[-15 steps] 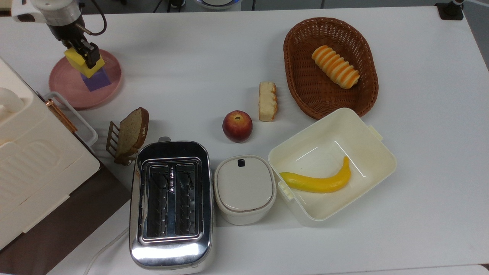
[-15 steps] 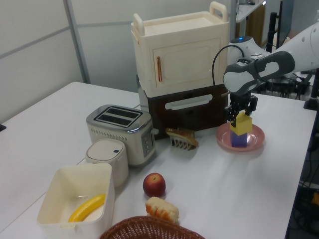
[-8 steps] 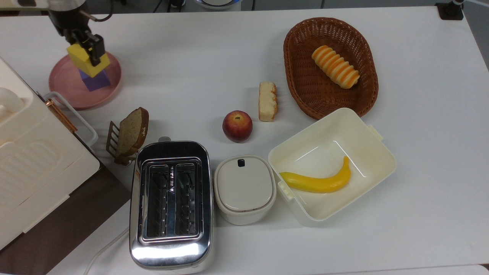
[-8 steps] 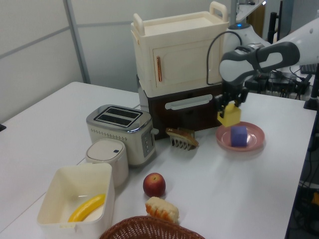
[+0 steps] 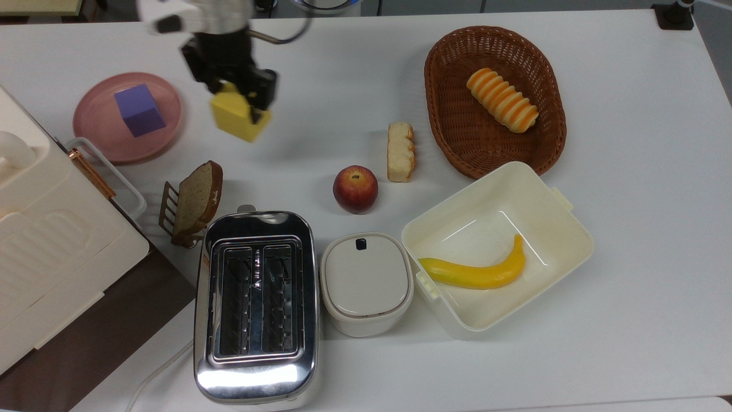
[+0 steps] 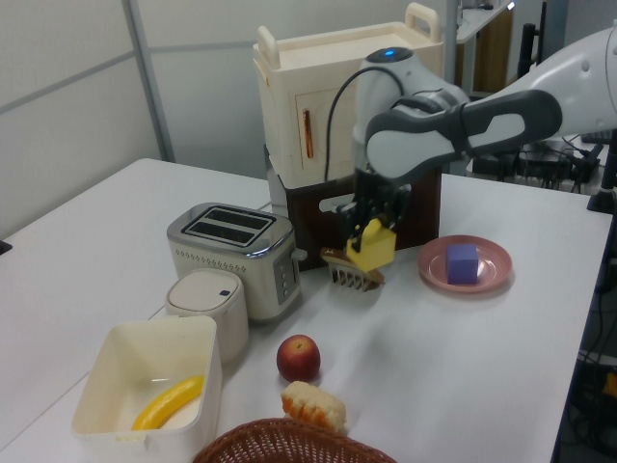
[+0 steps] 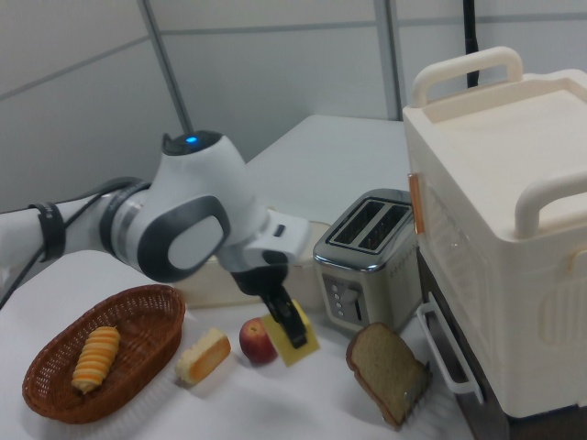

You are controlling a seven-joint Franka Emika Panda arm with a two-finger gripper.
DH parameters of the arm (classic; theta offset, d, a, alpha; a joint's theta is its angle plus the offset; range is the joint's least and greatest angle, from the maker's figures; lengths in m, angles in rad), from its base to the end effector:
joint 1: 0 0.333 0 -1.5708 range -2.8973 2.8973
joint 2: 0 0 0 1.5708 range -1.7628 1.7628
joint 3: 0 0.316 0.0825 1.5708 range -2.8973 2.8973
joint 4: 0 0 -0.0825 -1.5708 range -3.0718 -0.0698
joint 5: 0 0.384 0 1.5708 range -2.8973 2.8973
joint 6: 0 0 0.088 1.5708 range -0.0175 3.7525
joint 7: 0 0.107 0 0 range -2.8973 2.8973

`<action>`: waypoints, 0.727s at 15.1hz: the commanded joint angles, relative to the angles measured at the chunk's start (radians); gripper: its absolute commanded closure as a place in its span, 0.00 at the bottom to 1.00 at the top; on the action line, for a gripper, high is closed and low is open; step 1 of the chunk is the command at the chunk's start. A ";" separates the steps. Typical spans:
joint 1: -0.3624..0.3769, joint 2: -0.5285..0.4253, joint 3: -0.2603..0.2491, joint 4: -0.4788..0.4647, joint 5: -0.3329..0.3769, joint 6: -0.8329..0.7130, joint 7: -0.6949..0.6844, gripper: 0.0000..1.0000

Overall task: Put the yellow cube on the table
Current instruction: 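Lift the yellow cube off the purple cube and carry it toward the apple, then open the gripper to release the yellow cube onto the table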

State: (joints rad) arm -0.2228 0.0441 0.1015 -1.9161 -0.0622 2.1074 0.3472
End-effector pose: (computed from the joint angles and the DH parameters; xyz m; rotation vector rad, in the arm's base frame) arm 0.5809 -0.0745 0.4829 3.0233 -0.6778 0.2364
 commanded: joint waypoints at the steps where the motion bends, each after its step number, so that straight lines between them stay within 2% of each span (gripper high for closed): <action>1: 0.065 -0.001 -0.008 0.005 0.010 -0.066 0.004 0.69; 3: 0.074 0.007 -0.006 0.005 0.010 -0.064 0.004 0.67; 4: 0.077 0.016 -0.006 0.006 0.009 -0.066 0.006 0.57; 5: 0.077 0.019 -0.008 0.006 0.007 -0.064 0.010 0.19; 6: 0.077 0.019 -0.006 0.006 0.002 -0.064 0.012 0.00; 11: 0.079 0.010 -0.006 0.011 -0.002 -0.067 0.013 0.00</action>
State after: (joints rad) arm -0.1559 0.0684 0.1032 -1.9142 -0.0625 2.0651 0.3516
